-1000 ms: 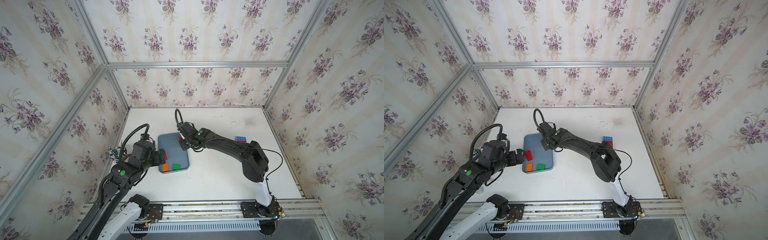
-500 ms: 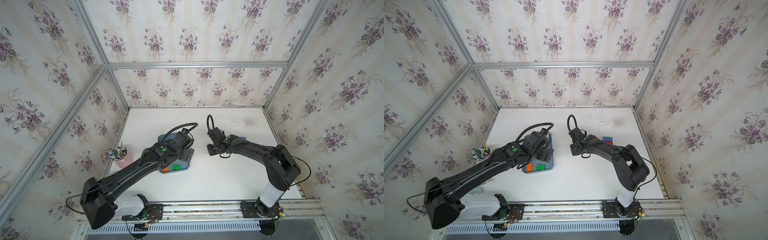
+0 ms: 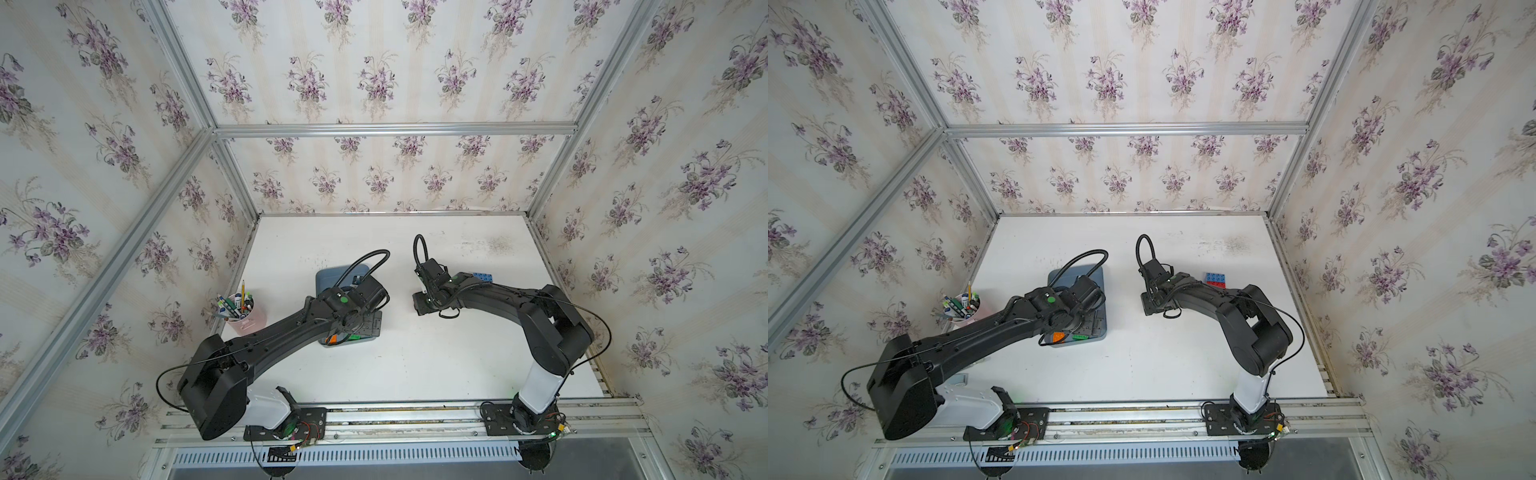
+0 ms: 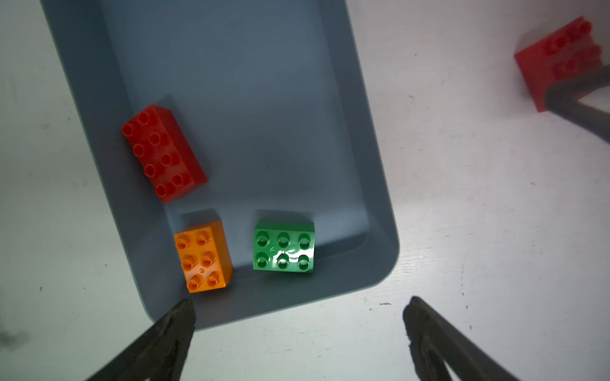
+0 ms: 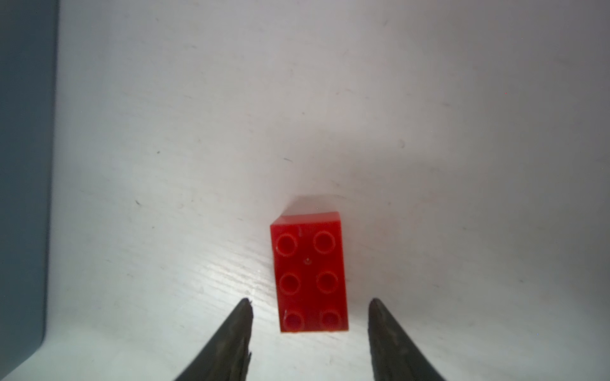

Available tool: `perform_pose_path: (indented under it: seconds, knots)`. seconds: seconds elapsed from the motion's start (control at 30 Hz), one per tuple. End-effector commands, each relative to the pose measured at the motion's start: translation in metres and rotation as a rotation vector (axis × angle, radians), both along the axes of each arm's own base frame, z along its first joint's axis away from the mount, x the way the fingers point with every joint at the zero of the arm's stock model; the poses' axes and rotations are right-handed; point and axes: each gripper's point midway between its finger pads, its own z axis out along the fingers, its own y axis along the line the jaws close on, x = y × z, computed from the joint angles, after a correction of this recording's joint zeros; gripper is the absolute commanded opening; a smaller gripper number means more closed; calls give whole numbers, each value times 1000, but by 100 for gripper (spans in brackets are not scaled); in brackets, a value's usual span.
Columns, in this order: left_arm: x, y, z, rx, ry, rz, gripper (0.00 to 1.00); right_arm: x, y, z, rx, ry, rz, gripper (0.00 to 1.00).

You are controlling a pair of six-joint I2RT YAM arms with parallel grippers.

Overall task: Assemble a rectangle with lego
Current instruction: Place the lego brick at the center of the board, then pick up the lego brick from the storage box.

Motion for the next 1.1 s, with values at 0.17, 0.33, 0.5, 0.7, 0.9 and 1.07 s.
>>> perform_pose_path:
  seconds: [0.17,0.33,0.5,0.7,0.9,1.07]
  knots:
    - [-4,10,-25,56,45,74,95,9,-2,51,59,-108,-18,62]
    - [0,10,-31,67,38,76,85,6,-6,47,61,-100,-22,62]
    - [6,10,-33,71,21,66,76,2,-7,40,59,-82,-18,62]
    - [12,17,-41,83,16,64,76,2,-7,42,59,-84,-18,62]
    - [19,15,-54,21,44,53,76,1,-5,45,70,-77,-14,62]
    - [21,3,-61,-22,65,12,77,0,-4,46,76,-75,-12,62]
